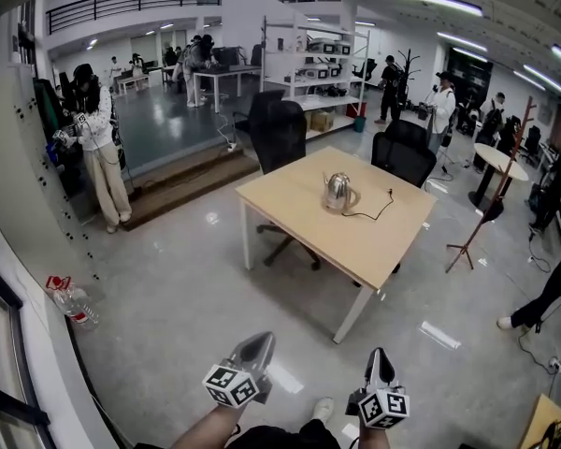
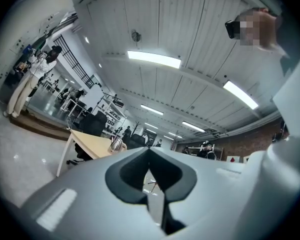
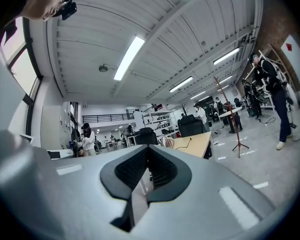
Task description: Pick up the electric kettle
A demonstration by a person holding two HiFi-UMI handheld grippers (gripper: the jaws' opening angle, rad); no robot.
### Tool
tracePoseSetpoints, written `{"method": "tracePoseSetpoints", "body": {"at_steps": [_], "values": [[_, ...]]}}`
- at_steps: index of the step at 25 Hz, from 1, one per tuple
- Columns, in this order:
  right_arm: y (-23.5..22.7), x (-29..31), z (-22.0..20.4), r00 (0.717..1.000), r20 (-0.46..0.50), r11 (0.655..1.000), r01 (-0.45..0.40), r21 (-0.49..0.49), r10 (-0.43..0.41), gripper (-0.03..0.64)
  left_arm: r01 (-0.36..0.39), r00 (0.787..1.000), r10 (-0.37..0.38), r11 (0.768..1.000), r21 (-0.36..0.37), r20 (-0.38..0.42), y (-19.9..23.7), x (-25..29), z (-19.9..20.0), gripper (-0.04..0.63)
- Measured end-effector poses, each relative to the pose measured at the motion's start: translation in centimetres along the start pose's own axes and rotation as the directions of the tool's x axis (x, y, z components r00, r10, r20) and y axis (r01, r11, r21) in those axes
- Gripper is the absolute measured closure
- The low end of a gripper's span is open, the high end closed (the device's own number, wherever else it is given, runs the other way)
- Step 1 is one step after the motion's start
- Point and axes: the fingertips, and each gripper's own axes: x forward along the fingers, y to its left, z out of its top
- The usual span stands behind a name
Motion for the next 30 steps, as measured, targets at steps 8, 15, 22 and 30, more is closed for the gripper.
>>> {"method": "tracePoseSetpoints", "body": {"at_steps": [8,15,22,30], "values": [[-1.1,5.1,-0.2,0.999,-0.004,0.999,-0.034,0.012,0.034,0.615,-0.025,1.0,0.025,1.0,0.006,-0.013,2.1,3.5,-0.6,0.597],[-4.9,10.5,1.2,0.999,0.002,0.999,-0.048,0.014,0.048,0.615,-0.048,0.999,0.049,0.998,0.038,-0.001,3.3,9.4,-0.3,0.597],[-9.2,15.7,3.3,0.998,0.01,0.998,-0.056,-0.01,0.056,0.615,-0.051,0.999,0.05,0.997,0.052,0.014,3.6,16.2,-0.8,0.597],[-13.5,18.9,3.8,0.998,-0.008,0.998,-0.056,0.006,0.056,0.615,-0.095,0.996,0.095,0.994,0.055,0.002,4.7,20.7,-1.8,0.597]]}}
